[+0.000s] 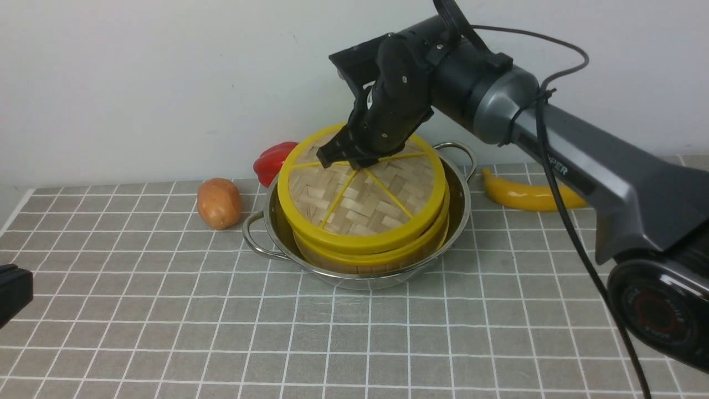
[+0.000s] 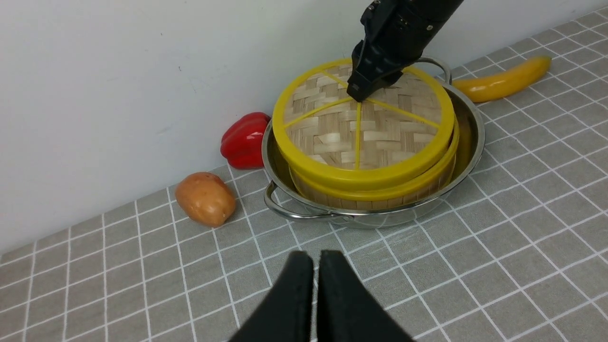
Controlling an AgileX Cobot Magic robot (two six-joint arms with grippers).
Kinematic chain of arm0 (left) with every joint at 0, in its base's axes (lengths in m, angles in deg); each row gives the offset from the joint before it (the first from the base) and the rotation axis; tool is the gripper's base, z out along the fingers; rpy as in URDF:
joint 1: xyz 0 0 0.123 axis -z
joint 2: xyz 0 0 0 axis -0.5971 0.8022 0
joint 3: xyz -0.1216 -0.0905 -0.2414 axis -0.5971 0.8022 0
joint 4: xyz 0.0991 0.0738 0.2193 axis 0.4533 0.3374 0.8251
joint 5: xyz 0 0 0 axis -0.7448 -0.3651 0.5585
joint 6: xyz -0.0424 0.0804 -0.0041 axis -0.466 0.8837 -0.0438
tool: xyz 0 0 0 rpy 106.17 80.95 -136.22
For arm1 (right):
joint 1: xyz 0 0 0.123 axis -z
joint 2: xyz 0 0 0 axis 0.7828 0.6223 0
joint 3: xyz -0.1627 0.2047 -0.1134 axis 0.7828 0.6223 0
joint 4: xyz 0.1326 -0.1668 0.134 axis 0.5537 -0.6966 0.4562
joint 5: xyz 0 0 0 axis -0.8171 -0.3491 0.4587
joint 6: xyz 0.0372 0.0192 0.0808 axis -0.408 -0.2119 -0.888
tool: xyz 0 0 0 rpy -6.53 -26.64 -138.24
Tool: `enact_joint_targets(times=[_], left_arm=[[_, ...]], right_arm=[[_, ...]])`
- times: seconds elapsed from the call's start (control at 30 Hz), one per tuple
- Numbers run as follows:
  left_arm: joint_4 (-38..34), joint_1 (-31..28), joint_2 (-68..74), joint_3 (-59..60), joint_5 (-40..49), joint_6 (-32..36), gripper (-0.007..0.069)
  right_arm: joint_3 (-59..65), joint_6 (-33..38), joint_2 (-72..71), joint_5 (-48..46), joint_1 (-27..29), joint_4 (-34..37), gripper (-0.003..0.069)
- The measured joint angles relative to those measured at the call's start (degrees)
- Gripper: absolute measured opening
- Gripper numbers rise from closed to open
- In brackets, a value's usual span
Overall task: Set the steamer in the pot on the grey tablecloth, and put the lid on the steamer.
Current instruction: 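Place the bamboo steamer lid onto the steamer basket in the pot with the right gripper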
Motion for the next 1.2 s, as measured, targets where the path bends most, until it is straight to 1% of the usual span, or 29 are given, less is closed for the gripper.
enact_joint_targets(times=[0.13, 0.7, 0.73, 0.83, 0.87, 0.9, 0.97, 1.03, 1.13, 1.2], left_arm=[[0.0, 0.0, 0.0, 0.0, 0.0, 0.0, 0.0012], [0.0, 0.0, 0.0, 0.0, 0.0, 0.3, 0.0012], [0.0, 0.0, 0.0, 0.0, 0.0, 0.3, 0.0012], [0.0, 0.0, 0.0, 0.0, 0.0, 0.3, 0.0012], [0.0, 0.0, 0.0, 0.0, 0.0, 0.3, 0.0012], [0.0, 0.0, 0.0, 0.0, 0.1, 0.3, 0.0012], [0.0, 0.0, 0.0, 0.0, 0.1, 0.3, 0.0012], [0.0, 0.0, 0.0, 0.0, 0.1, 0.3, 0.0012], [0.0, 0.0, 0.0, 0.0, 0.1, 0.3, 0.0012], [0.0, 0.0, 0.0, 0.0, 0.1, 0.3, 0.0012]], right_arm=[[0.0, 0.1, 0.7, -2.0, 0.0, -0.1, 0.0143], [-0.2, 0.1, 0.8, -1.9, 0.0, 0.4, 0.0143], [-0.3, 0.1, 0.8, -1.9, 0.0, 0.5, 0.0153], [-0.3, 0.1, 0.8, -2.7, 0.0, 1.2, 0.0212], [-0.3, 0.1, 0.8, -3.1, 0.0, 1.2, 0.0272], [-0.3, 0.1, 0.8, -3.2, 0.0, 1.2, 0.0295], [-0.3, 0.1, 0.8, -3.3, 0.0, 1.2, 0.0374], [-0.3, 0.1, 0.8, -3.3, 0.0, 1.2, 0.0437], [-0.3, 0.1, 0.7, -3.5, 0.0, 1.2, 0.0517], [-0.3, 0.1, 0.1, -3.9, 0.0, 1.2, 0.0541]])
